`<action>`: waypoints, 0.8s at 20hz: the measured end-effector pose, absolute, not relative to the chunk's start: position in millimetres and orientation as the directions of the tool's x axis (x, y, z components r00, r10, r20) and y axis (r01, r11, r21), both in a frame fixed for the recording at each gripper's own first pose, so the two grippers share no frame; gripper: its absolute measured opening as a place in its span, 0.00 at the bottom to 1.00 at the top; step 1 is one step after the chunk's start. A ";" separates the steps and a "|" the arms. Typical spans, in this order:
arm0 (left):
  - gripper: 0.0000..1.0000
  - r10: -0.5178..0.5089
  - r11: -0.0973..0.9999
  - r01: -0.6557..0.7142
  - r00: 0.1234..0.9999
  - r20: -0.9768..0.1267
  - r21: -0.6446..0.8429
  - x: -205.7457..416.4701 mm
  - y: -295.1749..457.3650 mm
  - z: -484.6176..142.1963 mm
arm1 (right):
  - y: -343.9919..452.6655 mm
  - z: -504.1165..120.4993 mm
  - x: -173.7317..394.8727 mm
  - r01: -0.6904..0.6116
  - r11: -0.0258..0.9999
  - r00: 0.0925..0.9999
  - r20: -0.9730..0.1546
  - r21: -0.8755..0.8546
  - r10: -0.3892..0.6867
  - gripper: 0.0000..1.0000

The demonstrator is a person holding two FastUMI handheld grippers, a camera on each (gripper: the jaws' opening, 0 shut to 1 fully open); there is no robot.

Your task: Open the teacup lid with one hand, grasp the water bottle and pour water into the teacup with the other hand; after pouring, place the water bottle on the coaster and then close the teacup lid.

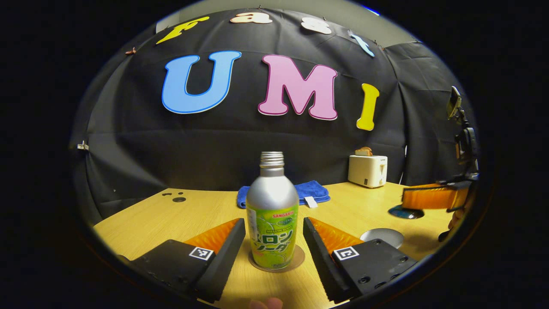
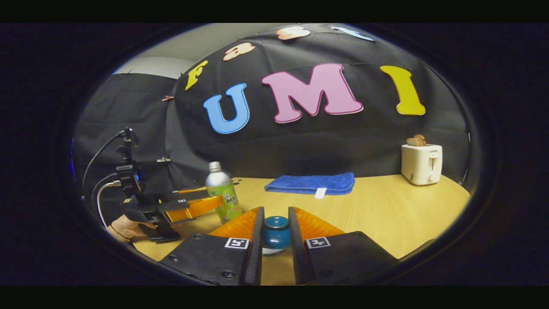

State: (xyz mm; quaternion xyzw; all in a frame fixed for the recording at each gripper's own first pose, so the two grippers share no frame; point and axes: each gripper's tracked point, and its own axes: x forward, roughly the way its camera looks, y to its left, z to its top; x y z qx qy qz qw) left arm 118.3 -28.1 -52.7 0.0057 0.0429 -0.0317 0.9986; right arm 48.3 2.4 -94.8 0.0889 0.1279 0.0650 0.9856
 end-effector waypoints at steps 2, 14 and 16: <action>0.86 -0.071 0.997 0.072 0.992 -0.105 0.006 108.8 -28.2 -58.0 | 11.3 -102.2 52.2 -0.115 0.973 0.953 -0.254 0.201 0.165 0.33; 0.87 -0.080 0.997 0.080 0.996 -0.037 -0.020 58.2 -16.0 -41.0 | 24.8 -130.5 60.6 -0.147 0.986 0.938 -0.305 0.075 0.163 0.33; 0.87 -0.084 0.996 0.083 0.996 -0.038 -0.027 58.0 -15.5 -41.8 | 23.9 -131.3 60.2 -0.150 0.987 0.940 -0.301 0.051 0.158 0.29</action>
